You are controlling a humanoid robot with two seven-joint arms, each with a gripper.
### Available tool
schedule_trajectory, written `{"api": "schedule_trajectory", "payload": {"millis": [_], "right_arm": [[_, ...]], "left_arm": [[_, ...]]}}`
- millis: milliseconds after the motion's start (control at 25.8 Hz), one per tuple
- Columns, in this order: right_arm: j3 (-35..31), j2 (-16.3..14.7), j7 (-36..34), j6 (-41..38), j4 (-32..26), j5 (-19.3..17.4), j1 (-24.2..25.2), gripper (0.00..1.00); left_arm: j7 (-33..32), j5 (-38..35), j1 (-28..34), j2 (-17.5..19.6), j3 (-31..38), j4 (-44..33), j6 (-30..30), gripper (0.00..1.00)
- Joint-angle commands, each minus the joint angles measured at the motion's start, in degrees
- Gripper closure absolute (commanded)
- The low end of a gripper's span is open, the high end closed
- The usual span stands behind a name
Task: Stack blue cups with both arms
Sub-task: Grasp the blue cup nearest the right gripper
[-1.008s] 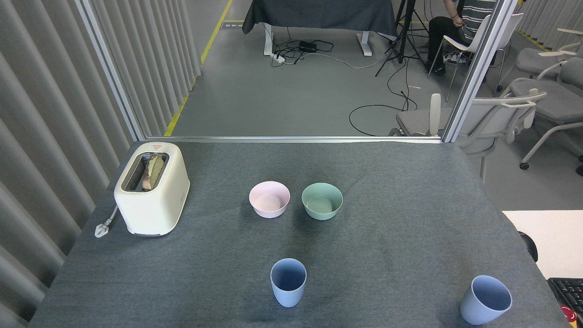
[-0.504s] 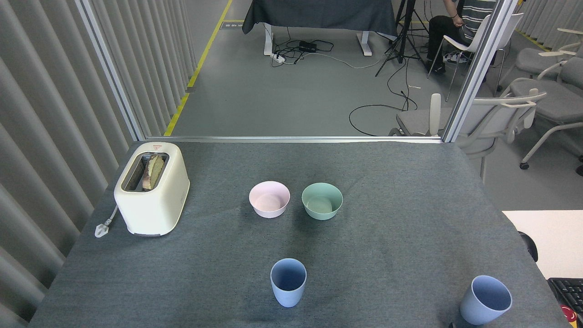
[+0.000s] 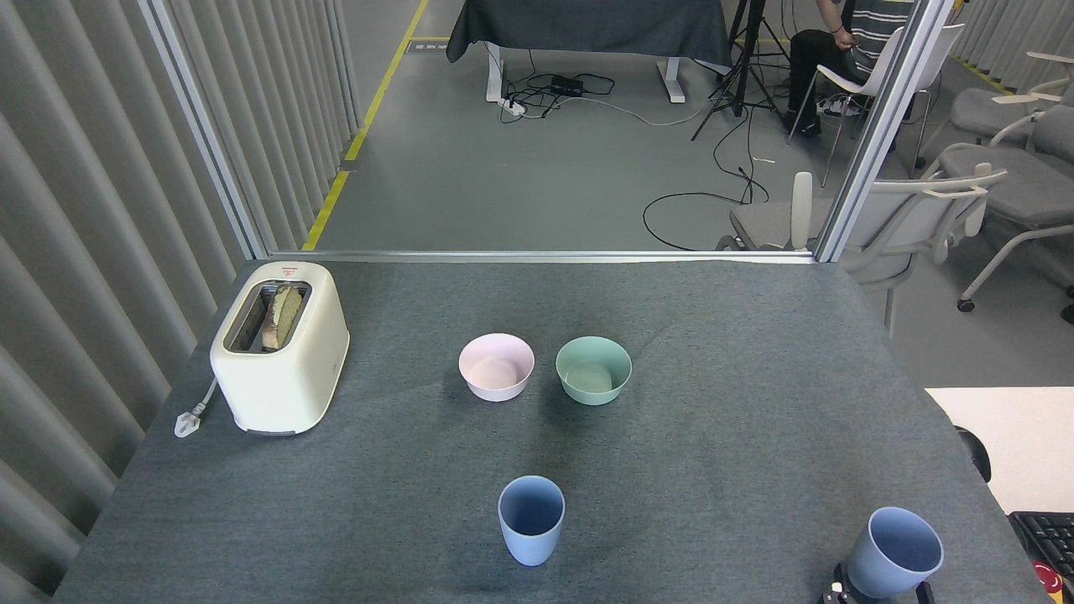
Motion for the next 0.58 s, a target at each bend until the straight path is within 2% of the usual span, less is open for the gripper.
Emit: {"api": "schedule_trajectory", "payload": {"millis": [0,233,271,349,388,426,543], "right_arm": [[0.05,-0.67,0.91,0.03,1.19,0.03,-1.88,0.00],[0.14,-1.29,1.35,0.03,2.77,0.38,-3.99,0.03],[0.14,-1.29,1.35,0.03,2.68,0.56,-3.99,0.10],[0.23,-1.02,1.26,0.11,2.60,0.82,-3.81,0.32],[0.32,-0.85,1.00,0.11,2.25,0.91,-3.81,0.39],[0.32,-0.67,0.74,0.11,1.89,0.82,-3.64,0.45],[0.23,-0.85,0.21,0.29,-2.06,0.73,-3.02,0.48]], "left_arm": [[-0.01,0.09,-0.02,0.00,0.00,0.52,0.10,0.00],[0.07,0.09,-0.02,0.00,0.79,0.52,0.02,0.00],[0.07,0.09,-0.02,-0.09,0.97,0.52,0.02,0.00],[0.07,0.09,-0.02,0.00,1.06,0.52,0.02,0.00],[0.07,0.09,-0.02,0.00,1.06,0.52,0.02,0.00],[0.07,0.09,-0.02,0.00,1.06,0.52,0.02,0.00],[0.07,0.09,-0.02,-0.09,1.06,0.52,0.02,0.00]]}}
